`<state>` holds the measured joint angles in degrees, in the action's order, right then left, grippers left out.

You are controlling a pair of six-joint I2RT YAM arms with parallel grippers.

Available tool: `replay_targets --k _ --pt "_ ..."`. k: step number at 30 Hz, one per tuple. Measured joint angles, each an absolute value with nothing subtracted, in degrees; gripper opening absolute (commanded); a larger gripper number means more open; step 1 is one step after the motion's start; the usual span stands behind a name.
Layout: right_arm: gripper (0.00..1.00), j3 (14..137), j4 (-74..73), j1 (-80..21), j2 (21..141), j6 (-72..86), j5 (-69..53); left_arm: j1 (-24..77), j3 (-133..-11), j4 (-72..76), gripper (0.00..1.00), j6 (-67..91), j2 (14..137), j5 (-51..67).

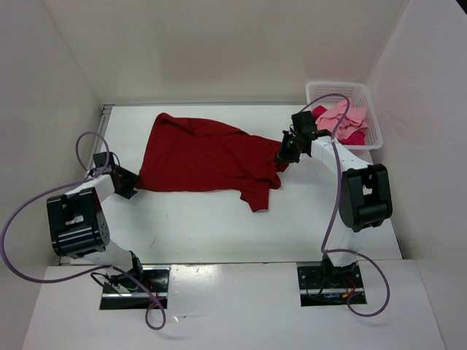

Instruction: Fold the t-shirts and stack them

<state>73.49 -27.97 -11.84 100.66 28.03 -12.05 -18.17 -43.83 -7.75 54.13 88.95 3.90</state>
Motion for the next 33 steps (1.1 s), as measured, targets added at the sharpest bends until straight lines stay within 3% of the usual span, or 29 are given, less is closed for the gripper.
replay_targets --k 8,11,18,26,33 --pt "0.03 73.5 -28.0 -11.5 100.7 28.0 -12.0 -18.4 -44.8 -4.5 0.15 54.6 92.8 5.8" --pt "0.03 73.5 -28.0 -11.1 100.7 28.0 -12.0 -18.4 -45.2 -4.2 0.1 54.3 93.3 6.4" --pt "0.0 76.1 -33.8 -10.9 99.2 27.0 -13.4 -18.4 -50.5 -9.9 0.05 52.4 91.3 6.2" --pt "0.0 91.3 -42.2 -12.1 86.5 24.7 -16.0 -19.2 -55.2 -9.7 0.05 51.0 89.3 5.9" --pt "0.0 83.0 -40.9 -10.1 78.2 25.2 -18.5 -20.3 -58.2 -9.8 0.05 50.7 91.9 4.7"
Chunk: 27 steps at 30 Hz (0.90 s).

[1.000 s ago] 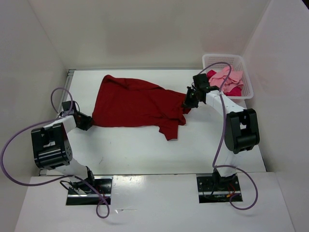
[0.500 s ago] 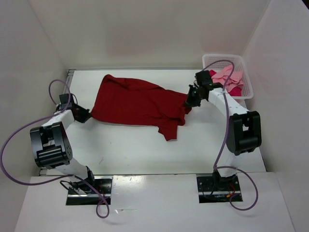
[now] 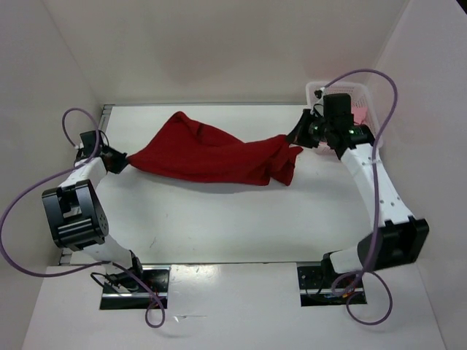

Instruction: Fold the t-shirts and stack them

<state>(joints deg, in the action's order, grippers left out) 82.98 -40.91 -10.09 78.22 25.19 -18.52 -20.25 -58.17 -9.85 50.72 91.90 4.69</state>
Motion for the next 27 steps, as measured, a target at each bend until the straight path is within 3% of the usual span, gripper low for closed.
replay_targets --k 7,10,19,23,27 --pt "0.0 83.2 -36.7 -8.8 96.9 26.7 -18.8 -20.4 -60.4 -9.0 0.05 50.8 96.5 5.2" --pt "0.0 85.5 -38.9 -8.8 99.4 26.2 -18.2 -20.4 -60.6 -9.0 0.05 50.8 96.1 5.5" --pt "0.0 93.7 -47.2 -16.4 73.1 24.2 -21.6 -20.5 -63.6 -9.1 0.05 51.3 93.1 6.7" --pt "0.0 95.1 -46.3 -14.6 67.3 24.6 -26.4 -20.7 -66.0 -9.6 0.05 51.2 92.9 6.7" --pt "0.0 84.8 -42.4 -11.1 68.5 24.1 -28.3 -21.1 -66.3 -9.4 0.05 51.1 91.9 6.1"
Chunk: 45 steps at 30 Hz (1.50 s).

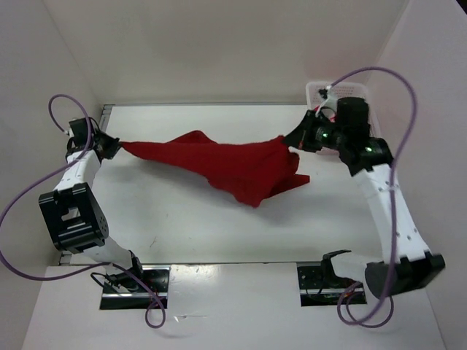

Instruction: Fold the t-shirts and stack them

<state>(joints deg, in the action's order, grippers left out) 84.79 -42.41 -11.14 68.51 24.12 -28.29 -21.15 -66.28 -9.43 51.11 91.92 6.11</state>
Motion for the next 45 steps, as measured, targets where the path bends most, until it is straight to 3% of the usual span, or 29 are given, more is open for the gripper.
replay_targets --k 4,8,11,15,17,18,19,21,24,25,28,29,30,34,38,45 --pt "0.0 74.1 -38.9 -9.6 80.3 23.9 -25.4 -21.4 -66.0 -9.5 0.05 50.9 91.9 5.5" --pt "0.0 72.0 -36.8 -9.3 98.1 23.9 -21.4 -21.4 -65.1 -9.6 0.05 50.7 91.8 5.1" --pt "0.0 77.8 -36.6 -9.2 107.8 23.9 -19.0 -21.4 -64.7 -9.8 0.05 50.5 91.9 4.8" --pt "0.02 99.5 -37.9 -9.1 122.1 24.5 -18.2 -21.5 -64.7 -9.8 0.05 49.8 92.4 4.8" --pt "0.17 109.6 -37.2 -9.4 126.9 24.8 -17.8 -21.5 -64.7 -9.9 0.05 49.7 92.8 4.8" --pt "0.34 113.2 -37.5 -9.5 128.1 24.9 -17.6 -21.5 -64.6 -10.0 0.05 49.6 92.8 4.8" --pt "0.44 115.6 -37.1 -9.7 128.6 25.3 -17.4 -21.5 -64.4 -10.0 0.05 49.6 92.8 4.7" --pt "0.56 116.3 -37.0 -10.1 127.4 25.4 -16.9 -21.5 -63.6 -9.5 0.05 49.5 92.8 4.8" --pt "0.63 109.0 -35.2 -11.2 121.0 25.5 -15.7 -21.5 -61.3 -9.1 0.05 49.5 92.8 4.7" --pt "0.63 103.9 -33.8 -11.6 117.0 25.9 -15.3 -21.5 -60.4 -9.3 0.05 49.5 92.7 4.8" --pt "0.44 86.1 -32.5 -12.5 103.4 27.2 -13.8 -21.0 -57.6 -9.4 0.05 49.5 92.1 4.7" --pt "0.33 80.0 -31.4 -12.8 98.5 28.0 -13.6 -20.8 -56.8 -9.4 0.05 49.5 91.7 4.6" --pt "0.3 75.2 -31.3 -13.0 94.8 28.9 -13.7 -20.6 -56.4 -9.6 0.05 49.5 91.3 4.7" --pt "0.3 59.9 -29.1 -12.9 86.9 32.6 -14.0 -18.8 -54.9 -9.4 0.05 49.4 89.3 4.6" --pt "0.4 50.0 -28.6 -12.9 86.8 35.8 -13.0 -16.3 -53.5 -9.4 0.05 49.2 87.0 4.6" --pt "0.45 46.5 -25.6 -12.9 88.6 39.0 -12.6 -12.8 -52.0 -9.2 0.05 48.0 86.4 4.7"
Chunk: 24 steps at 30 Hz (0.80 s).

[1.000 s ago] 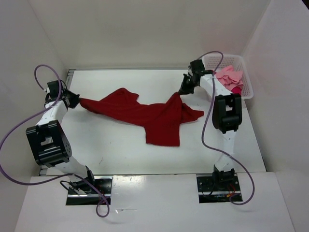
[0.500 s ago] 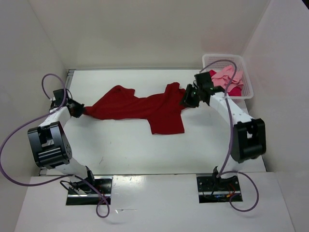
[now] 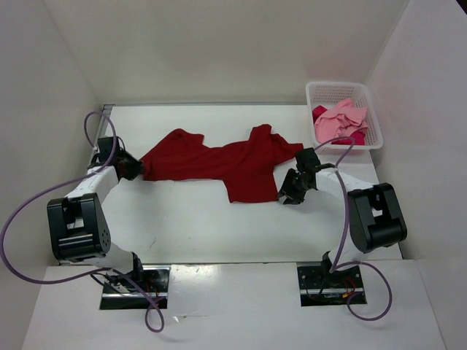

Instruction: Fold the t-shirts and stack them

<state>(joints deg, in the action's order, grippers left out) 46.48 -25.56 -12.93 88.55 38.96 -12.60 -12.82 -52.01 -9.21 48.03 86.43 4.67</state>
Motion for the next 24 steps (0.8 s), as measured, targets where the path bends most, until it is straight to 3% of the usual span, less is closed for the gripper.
replay_targets --k 5,12,17,24 --pt "0.45 46.5 -23.1 -12.9 89.9 39.2 -12.6 -12.7 -50.8 -9.4 0.05 48.0 86.3 4.8" --pt "0.23 46.7 -20.1 -12.9 92.5 40.7 -13.4 -12.5 -50.2 -9.3 0.05 47.9 85.9 4.9" --pt "0.0 46.9 -19.4 -12.9 93.5 40.7 -13.8 -12.3 -50.2 -8.9 0.05 48.0 85.1 5.0" --pt "0.0 53.0 -25.5 -13.0 93.0 39.4 -13.1 -8.7 -51.2 -9.3 0.05 48.2 85.1 4.3"
